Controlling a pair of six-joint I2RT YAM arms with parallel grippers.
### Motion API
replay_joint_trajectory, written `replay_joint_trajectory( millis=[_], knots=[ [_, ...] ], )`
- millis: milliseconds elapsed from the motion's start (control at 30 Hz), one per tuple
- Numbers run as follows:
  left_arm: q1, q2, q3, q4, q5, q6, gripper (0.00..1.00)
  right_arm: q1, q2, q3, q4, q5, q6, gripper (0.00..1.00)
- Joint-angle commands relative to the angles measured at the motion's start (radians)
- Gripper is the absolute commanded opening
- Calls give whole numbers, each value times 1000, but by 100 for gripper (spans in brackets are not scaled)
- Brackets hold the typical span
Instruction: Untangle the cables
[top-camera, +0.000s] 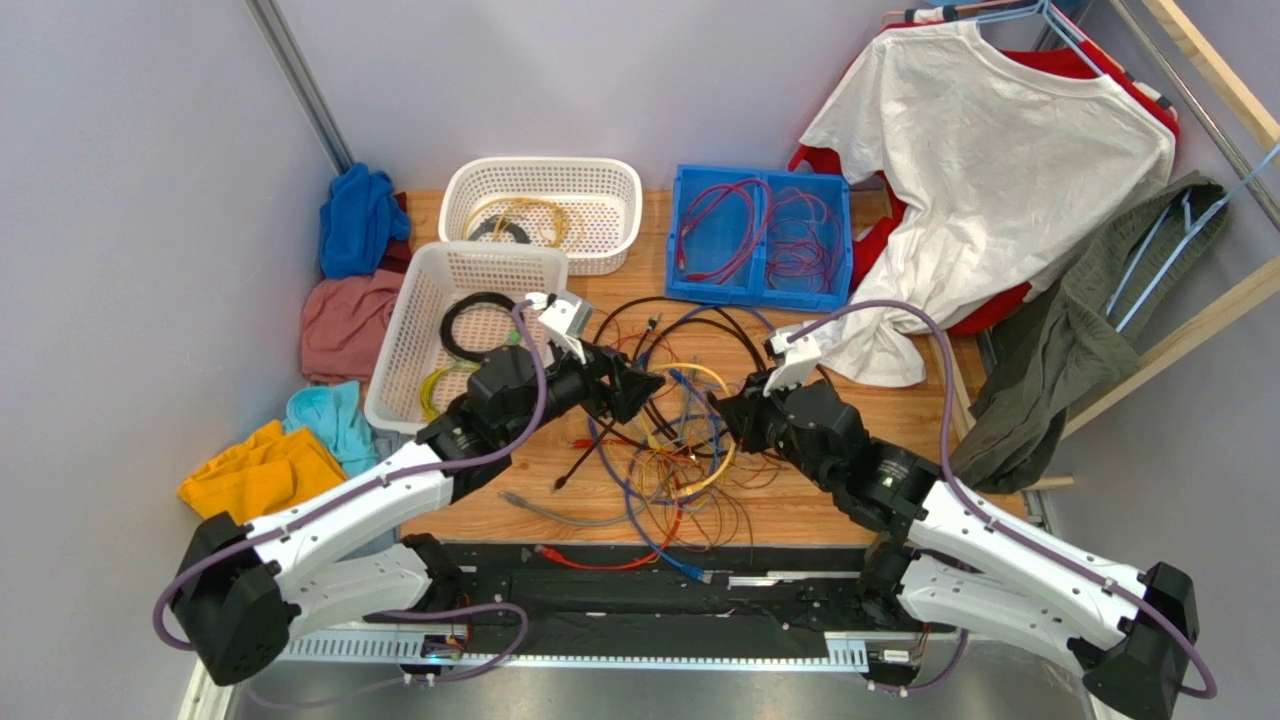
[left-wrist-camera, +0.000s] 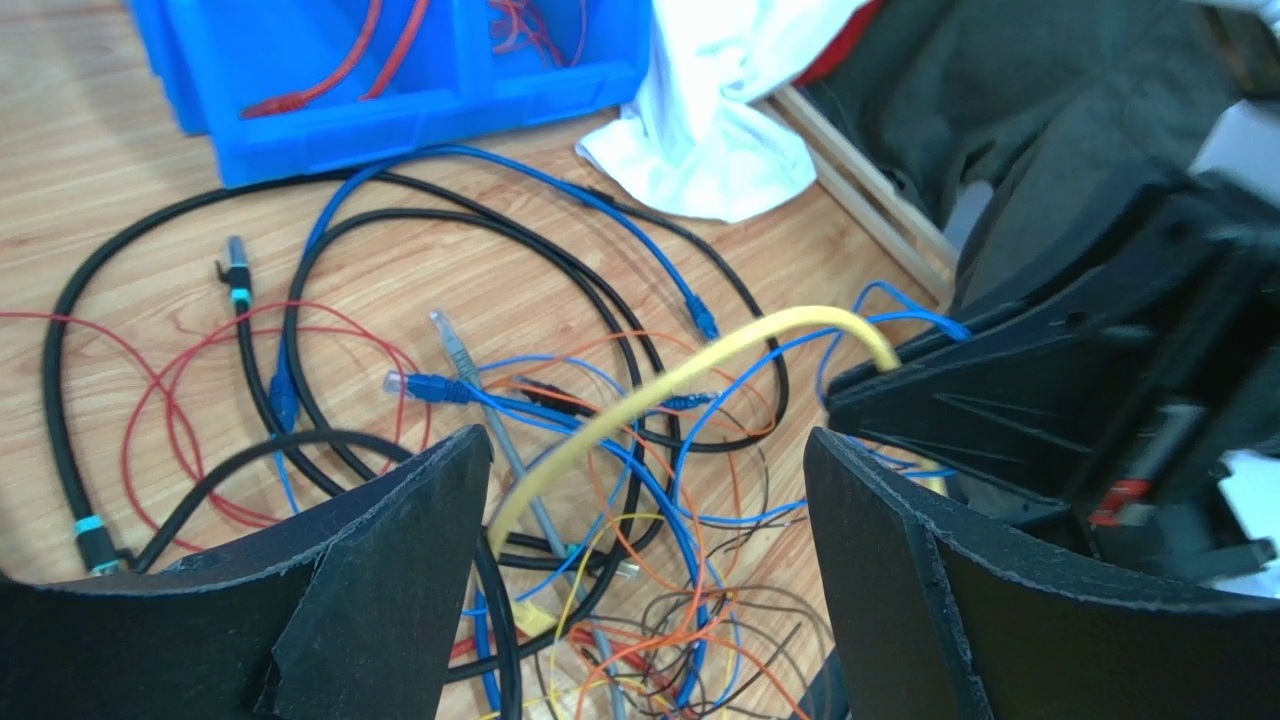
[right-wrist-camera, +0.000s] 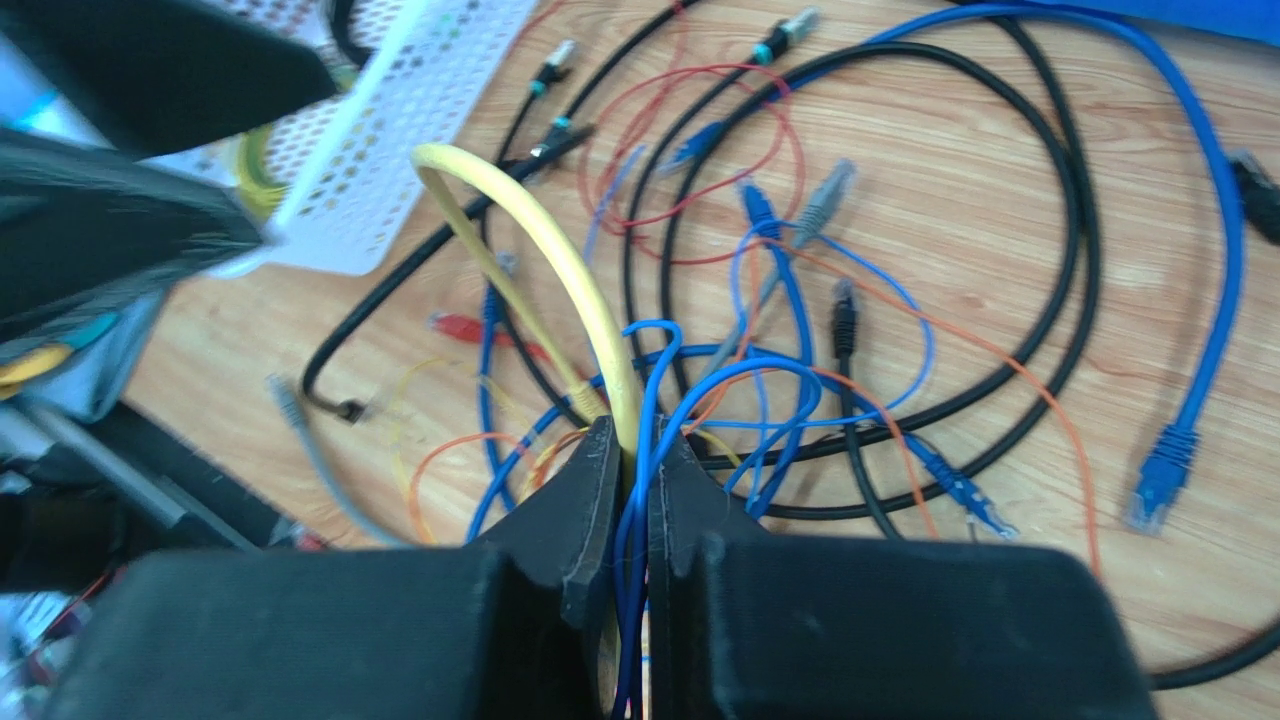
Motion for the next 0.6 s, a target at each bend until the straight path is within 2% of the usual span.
replay_joint_trajectory(
  millis=[0,133,333,433,467,533,567],
  knots=[
    [2,72,27,137,86,81,85,4,-69,47,-6,-119,-10,0],
    [2,115,17,174,118,68,84,4,-133,49,-32,-122,-13,0],
    [1,158,30,180,158,65,72,2,-170,43,-41,-109,-19,0],
    [-1,184,40,183,178,77,56,2,-170,40,-42,-112,-16,0],
    [1,190,46,185,172,77,41,2,-170,40,-41,-109,-16,0],
    [1,199,62,188,166,77,25,2,-170,40,-50,-98,-11,2],
    [1,199,71,188,146,77,11,2,-170,40,-53,-86,-11,8]
  ],
)
